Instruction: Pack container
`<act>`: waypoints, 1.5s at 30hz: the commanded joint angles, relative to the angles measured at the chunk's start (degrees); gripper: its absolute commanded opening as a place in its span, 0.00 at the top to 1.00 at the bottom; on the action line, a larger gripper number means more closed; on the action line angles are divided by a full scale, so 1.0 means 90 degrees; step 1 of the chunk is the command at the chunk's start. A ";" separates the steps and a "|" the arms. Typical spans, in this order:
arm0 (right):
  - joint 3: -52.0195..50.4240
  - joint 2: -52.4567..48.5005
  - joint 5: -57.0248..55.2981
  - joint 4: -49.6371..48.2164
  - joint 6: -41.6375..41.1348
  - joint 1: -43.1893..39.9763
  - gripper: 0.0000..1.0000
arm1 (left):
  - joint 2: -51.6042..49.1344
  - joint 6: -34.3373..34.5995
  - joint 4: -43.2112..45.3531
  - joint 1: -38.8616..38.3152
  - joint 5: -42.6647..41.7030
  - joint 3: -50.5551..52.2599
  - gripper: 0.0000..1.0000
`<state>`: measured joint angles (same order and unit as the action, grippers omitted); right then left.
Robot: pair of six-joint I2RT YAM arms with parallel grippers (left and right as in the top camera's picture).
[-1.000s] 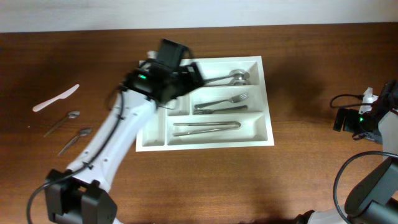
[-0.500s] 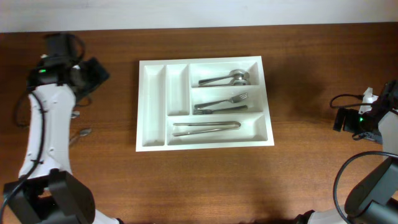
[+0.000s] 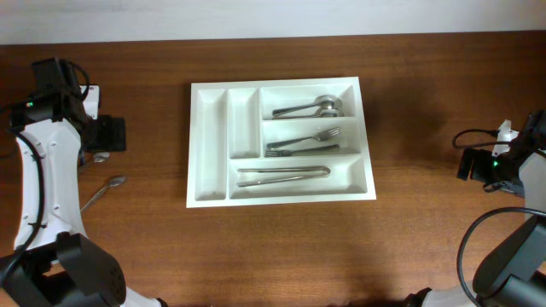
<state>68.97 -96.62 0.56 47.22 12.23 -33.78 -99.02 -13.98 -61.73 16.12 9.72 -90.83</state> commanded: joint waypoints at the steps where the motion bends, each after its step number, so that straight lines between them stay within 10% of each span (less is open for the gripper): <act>1: 0.0002 -0.0034 0.0061 -0.0015 0.0022 0.0000 0.01 | -0.0102 -0.1545 0.0012 0.0012 0.0090 -0.0117 0.01; 8: 0.0002 -0.0034 0.0061 -0.0015 0.0022 0.0000 0.01 | -0.0605 -0.3903 -0.0056 0.0112 0.0095 -0.0117 0.01; 25: 0.0002 -0.0034 0.0061 -0.0015 0.0022 0.0000 0.01 | -0.1253 -0.3415 -0.0219 0.1013 -0.0826 -0.0104 0.00; 33: 0.0002 -0.0034 0.0061 -0.0015 0.0022 0.0000 0.01 | -0.1285 -0.4342 -0.0376 0.1477 -0.1734 0.0197 0.03; 45: 0.0002 -0.0034 0.0061 -0.0015 0.0022 0.0000 0.01 | -0.1292 -0.3951 0.0806 0.1435 -0.0899 0.1260 0.01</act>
<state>68.97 -96.60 0.56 47.24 12.27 -33.78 -110.17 -51.18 -55.11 28.99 -0.51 -80.23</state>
